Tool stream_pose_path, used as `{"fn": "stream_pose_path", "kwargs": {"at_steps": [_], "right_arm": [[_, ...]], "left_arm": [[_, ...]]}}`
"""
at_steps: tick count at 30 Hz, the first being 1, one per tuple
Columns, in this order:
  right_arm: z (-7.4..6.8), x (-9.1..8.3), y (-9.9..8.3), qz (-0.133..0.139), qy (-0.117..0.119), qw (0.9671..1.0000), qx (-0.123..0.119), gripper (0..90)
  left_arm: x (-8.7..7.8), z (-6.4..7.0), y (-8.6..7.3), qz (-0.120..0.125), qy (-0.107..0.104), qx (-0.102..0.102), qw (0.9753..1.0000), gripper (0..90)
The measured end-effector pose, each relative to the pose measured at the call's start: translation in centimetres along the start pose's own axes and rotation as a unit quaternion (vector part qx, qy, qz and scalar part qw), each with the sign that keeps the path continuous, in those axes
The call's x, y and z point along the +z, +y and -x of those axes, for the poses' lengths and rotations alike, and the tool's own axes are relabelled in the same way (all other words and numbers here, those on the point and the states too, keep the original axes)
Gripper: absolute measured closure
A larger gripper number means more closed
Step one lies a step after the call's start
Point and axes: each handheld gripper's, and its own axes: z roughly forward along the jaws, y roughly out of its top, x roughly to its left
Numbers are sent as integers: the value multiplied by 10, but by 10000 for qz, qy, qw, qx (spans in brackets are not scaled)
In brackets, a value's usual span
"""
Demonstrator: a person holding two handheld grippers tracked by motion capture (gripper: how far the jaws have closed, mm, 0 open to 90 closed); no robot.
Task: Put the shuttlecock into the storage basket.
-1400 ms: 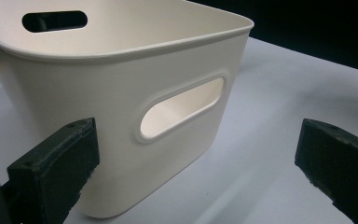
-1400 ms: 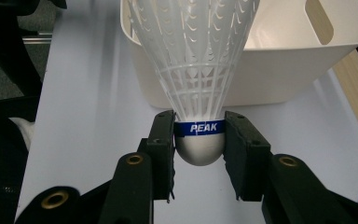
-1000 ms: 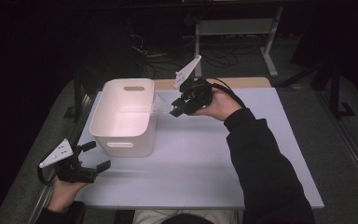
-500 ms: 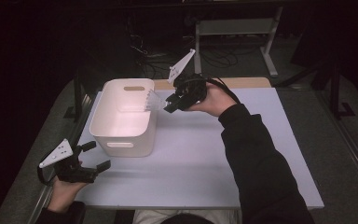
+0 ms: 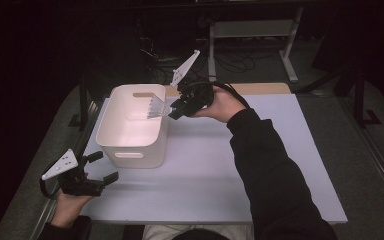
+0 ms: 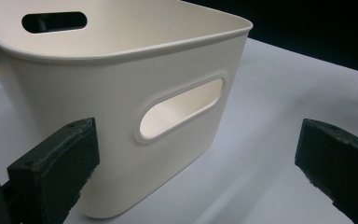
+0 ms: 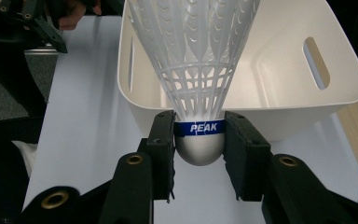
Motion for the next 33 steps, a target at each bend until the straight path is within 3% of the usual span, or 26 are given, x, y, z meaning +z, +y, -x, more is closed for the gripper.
{"fn": "stream_pose_path", "kwargs": {"at_steps": [33], "right_arm": [[2, 20, 29, 67, 222, 9997, -22, 638]], "left_arm": [[0, 0, 0, 18, -4, -2, 10000, 0]]}}
